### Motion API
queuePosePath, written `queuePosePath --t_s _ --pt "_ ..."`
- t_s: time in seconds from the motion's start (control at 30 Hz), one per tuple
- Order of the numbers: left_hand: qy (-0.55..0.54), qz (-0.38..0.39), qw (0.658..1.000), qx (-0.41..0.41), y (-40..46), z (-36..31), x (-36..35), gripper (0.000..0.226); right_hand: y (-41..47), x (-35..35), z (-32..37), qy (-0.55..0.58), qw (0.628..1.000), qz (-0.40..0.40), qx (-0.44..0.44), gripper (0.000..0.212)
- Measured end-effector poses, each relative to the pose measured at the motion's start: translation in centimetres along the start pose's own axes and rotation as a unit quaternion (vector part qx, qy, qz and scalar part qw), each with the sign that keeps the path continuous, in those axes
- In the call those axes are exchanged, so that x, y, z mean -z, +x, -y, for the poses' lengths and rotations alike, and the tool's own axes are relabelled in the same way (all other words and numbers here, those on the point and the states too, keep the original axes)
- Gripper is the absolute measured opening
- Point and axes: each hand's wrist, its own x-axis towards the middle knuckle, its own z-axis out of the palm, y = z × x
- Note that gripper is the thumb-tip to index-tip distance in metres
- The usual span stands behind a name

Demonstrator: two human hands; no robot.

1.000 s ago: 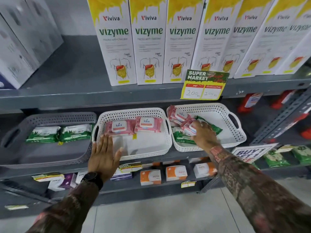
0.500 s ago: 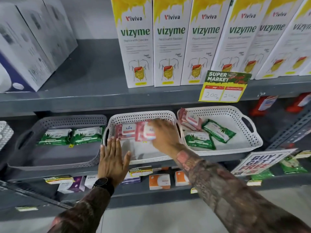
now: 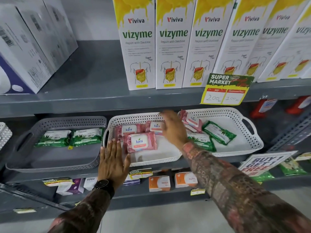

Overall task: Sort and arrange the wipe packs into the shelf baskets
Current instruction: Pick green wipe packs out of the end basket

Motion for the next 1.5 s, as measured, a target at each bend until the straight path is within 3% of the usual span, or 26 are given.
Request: queuePosePath --t_s 0.07,0.13,0.2,0.3,0.47,0.63,0.73,0.87,0.97,1.17,1.27,1.37,1.43,1.5 --pt "0.002 0.000 1.000 -0.001 0.0 0.1 -0.1 0.084 0.7 2.1 -2.9 -0.019 0.992 -0.075 -0.104 0.057" --pt "0.003 -0.001 1.000 -0.001 0.1 0.1 -0.3 0.083 1.2 3.5 -5.6 -0.063 0.976 -0.008 -0.210 0.079" --pt "-0.002 -0.004 1.000 -0.003 0.1 0.2 -0.4 0.083 1.3 4.3 -7.9 -0.042 0.962 0.099 -0.252 0.099" --pt "0.001 -0.011 1.000 -0.011 0.1 0.4 -0.6 0.081 1.3 4.5 -10.0 -0.010 0.952 0.185 -0.245 0.097" --pt "0.014 -0.003 1.000 -0.010 0.3 0.5 -0.9 0.080 1.1 3.5 -10.9 -0.006 0.958 0.158 -0.241 0.074" --pt "0.014 0.003 1.000 -0.004 0.2 0.4 -0.5 0.081 1.1 3.3 -9.2 -0.074 0.977 0.019 -0.200 0.080" --pt "0.010 0.006 1.000 -0.001 0.3 0.3 -0.4 0.082 0.4 3.0 -5.8 -0.055 0.991 -0.059 -0.110 0.077" --pt "0.013 0.001 1.000 -0.002 0.0 0.1 -0.3 0.082 -1.9 1.5 -1.4 -0.073 0.996 0.041 0.026 0.085" --pt "0.016 0.004 1.000 -0.003 -0.1 0.0 -0.2 0.082 -3.5 -0.2 -0.2 -0.109 0.985 0.121 0.058 0.083" --pt "0.012 0.008 1.000 0.001 -0.1 0.0 -0.2 0.081 -4.4 -1.3 -0.3 -0.124 0.975 0.179 0.039 0.081" --pt "0.010 0.005 1.000 0.002 -0.2 0.0 -0.1 0.082 -4.3 -0.4 -0.4 -0.082 0.976 0.199 0.038 0.090" --pt "0.008 0.005 1.000 0.001 -0.1 0.0 0.0 0.081 -4.3 1.9 -1.8 -0.006 0.995 0.099 -0.027 0.082" --pt "0.012 0.010 1.000 0.003 -0.1 -0.1 0.0 0.081 -4.2 3.7 -3.8 -0.019 0.995 0.050 -0.088 0.076" --pt "0.008 0.015 1.000 0.002 -0.1 -0.1 0.1 0.081 -4.2 5.3 -6.2 -0.063 0.978 0.117 -0.160 0.081"
